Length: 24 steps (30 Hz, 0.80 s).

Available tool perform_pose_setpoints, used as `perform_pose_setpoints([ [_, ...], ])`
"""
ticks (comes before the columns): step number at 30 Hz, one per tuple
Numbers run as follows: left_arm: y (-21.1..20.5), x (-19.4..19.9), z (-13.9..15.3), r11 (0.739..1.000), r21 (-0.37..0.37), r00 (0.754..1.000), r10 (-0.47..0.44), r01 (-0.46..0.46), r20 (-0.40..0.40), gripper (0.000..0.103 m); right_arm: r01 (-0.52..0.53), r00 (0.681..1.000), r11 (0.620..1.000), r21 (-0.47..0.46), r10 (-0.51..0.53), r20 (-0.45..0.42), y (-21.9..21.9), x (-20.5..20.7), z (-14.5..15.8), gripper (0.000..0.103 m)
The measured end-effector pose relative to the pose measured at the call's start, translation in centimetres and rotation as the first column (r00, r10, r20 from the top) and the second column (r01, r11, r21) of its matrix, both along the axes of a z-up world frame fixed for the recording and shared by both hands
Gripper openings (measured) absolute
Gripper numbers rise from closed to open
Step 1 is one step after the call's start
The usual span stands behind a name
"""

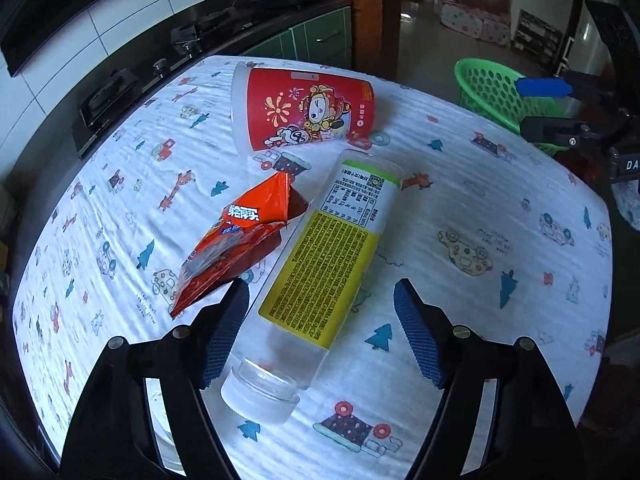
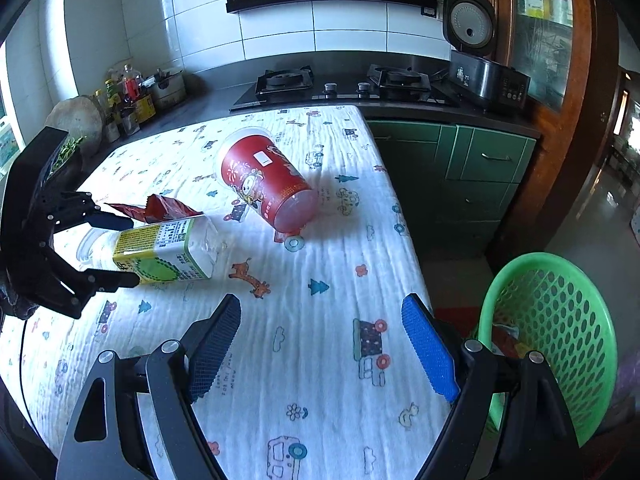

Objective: Collect trash
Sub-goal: 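Grasp the clear yellow-label bottle with the left tool while the right reaches the red cup, then grasp the red paper cup with the right tool while the left lifts the bottle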

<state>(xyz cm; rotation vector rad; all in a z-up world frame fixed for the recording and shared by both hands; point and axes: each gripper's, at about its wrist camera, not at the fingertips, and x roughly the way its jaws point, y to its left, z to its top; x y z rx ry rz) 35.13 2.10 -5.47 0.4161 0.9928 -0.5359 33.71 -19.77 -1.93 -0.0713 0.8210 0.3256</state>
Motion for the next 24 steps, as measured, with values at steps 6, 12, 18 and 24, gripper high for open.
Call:
perform_pose_setpoints([
  [6,-1.1,1.8,-1.1,1.000,-0.007,0.999,0.011,-0.011,-0.046,0.072,-0.012,1.000,1.000,-0.007,0.012,-0.004,0.1,1.4,0.0,0.080],
  [12,-1.5,1.5,-1.4,0.999,-0.018,0.999,0.034,-0.035,-0.018,0.052,-0.036,0.999,0.999,0.005,0.036,-0.024,0.2,3.3,-0.2,0.080],
  [18,-0.8,-0.5,-0.5,0.993,-0.048,0.994,0.105,-0.106,-0.038,0.047,-0.084,0.996,0.996,0.013,0.085,-0.036,0.9,5.7,-0.2,0.080],
  [24,-0.9,-4.1,0.0,0.994,-0.027,0.994,0.104,-0.105,-0.046,0.047,-0.176,0.984,0.984,-0.012,0.176,-0.035,3.9,8.4,-0.2,0.085],
])
